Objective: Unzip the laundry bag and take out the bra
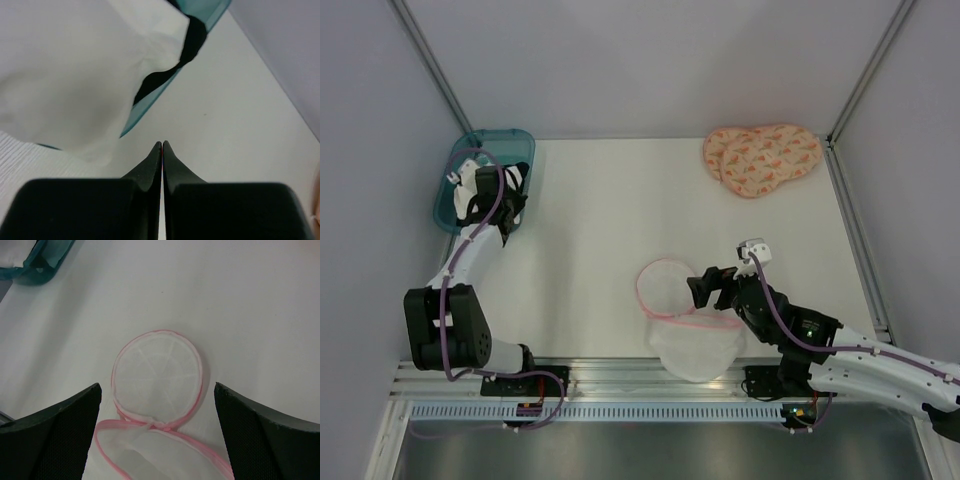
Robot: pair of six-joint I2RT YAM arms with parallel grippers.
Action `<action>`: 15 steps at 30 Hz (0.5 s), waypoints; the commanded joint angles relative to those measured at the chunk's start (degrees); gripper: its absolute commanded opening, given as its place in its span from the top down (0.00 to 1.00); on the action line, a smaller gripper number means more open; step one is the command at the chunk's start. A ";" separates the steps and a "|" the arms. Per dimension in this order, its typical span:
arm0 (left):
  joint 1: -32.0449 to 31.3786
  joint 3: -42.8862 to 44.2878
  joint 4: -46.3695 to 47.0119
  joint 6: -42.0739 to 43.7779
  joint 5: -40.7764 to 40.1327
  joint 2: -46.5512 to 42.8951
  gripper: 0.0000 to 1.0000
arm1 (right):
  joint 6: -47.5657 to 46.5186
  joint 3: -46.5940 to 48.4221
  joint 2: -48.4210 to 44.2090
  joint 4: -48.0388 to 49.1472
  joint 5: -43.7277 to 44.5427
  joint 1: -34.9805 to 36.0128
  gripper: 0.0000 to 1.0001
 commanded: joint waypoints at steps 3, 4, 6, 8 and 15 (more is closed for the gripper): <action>2.31 -1.35 -5.25 -5.08 -10.40 2.94 0.98 | 0.69 -0.13 -1.99 -0.88 0.76 0.08 0.02; 3.27 -1.53 -5.08 -5.43 -10.95 4.08 0.98 | 0.69 -0.13 -2.17 -1.32 0.76 0.08 0.02; 4.77 -1.18 -4.81 -5.26 -11.57 5.83 0.98 | 0.78 -0.22 -2.26 -1.85 0.94 0.08 0.02; 7.67 0.30 -4.90 -5.00 -10.87 9.26 0.98 | 0.87 -0.30 -2.43 -2.55 1.11 0.08 0.02; 14.35 7.95 -4.46 -2.55 -4.11 20.16 0.98 | 1.04 0.13 -2.35 -3.17 1.12 0.08 0.02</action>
